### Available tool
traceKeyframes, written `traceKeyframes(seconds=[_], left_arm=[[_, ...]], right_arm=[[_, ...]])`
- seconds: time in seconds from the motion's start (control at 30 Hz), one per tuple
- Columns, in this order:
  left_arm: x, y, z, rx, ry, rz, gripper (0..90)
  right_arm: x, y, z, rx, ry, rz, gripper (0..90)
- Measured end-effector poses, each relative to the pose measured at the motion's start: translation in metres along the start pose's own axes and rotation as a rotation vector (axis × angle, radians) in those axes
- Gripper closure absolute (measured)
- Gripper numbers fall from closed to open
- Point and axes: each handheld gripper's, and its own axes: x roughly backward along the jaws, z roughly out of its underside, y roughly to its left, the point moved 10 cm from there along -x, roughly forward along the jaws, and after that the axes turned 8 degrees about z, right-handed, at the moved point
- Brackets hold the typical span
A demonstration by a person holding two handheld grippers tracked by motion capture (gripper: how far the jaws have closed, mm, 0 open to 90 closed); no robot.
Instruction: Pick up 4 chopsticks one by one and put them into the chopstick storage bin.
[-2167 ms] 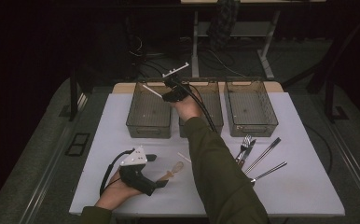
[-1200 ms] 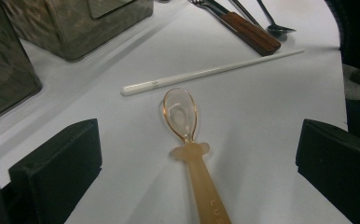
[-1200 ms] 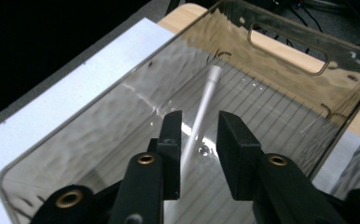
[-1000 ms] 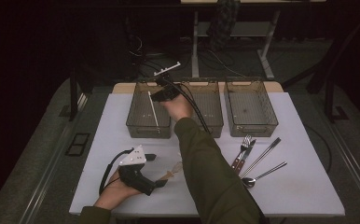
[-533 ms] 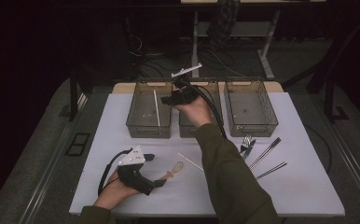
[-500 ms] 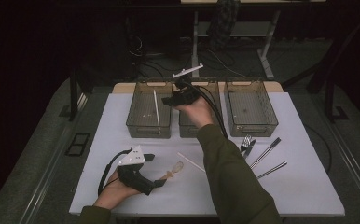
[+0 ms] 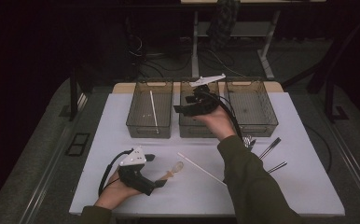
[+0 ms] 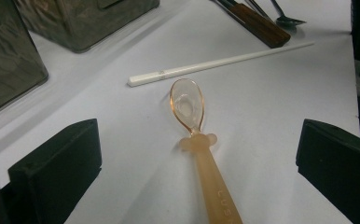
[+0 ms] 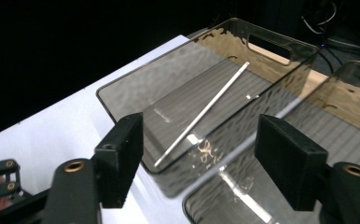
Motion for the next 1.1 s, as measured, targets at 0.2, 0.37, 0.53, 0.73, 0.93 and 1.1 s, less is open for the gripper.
traceKeyframes(seconds=[0.2,0.37,0.53,0.73,0.93,1.1], left_arm=[[0.000,0.000,0.000,0.000,0.003,-0.004,0.0],[0.000,0.000,0.000,0.002,0.003,-0.006,0.0],[0.001,0.000,0.000,-0.003,0.002,-0.010,0.0],[0.000,0.001,0.001,0.009,-0.001,-0.010,0.0],[0.000,0.001,0.002,0.012,-0.004,-0.018,0.0],[0.001,0.003,0.004,0.023,-0.005,-0.024,0.0]], right_arm=[[0.017,-0.006,0.013,0.023,-0.005,0.060,29.1],[0.029,-0.006,0.027,0.027,0.001,0.070,26.1],[0.043,-0.003,0.040,0.047,-0.001,0.069,24.6],[0.060,0.001,0.060,0.078,0.008,0.064,24.5],[0.074,0.004,0.088,0.094,0.049,0.041,22.7],[0.084,0.008,0.105,0.100,0.075,0.022,22.6]])
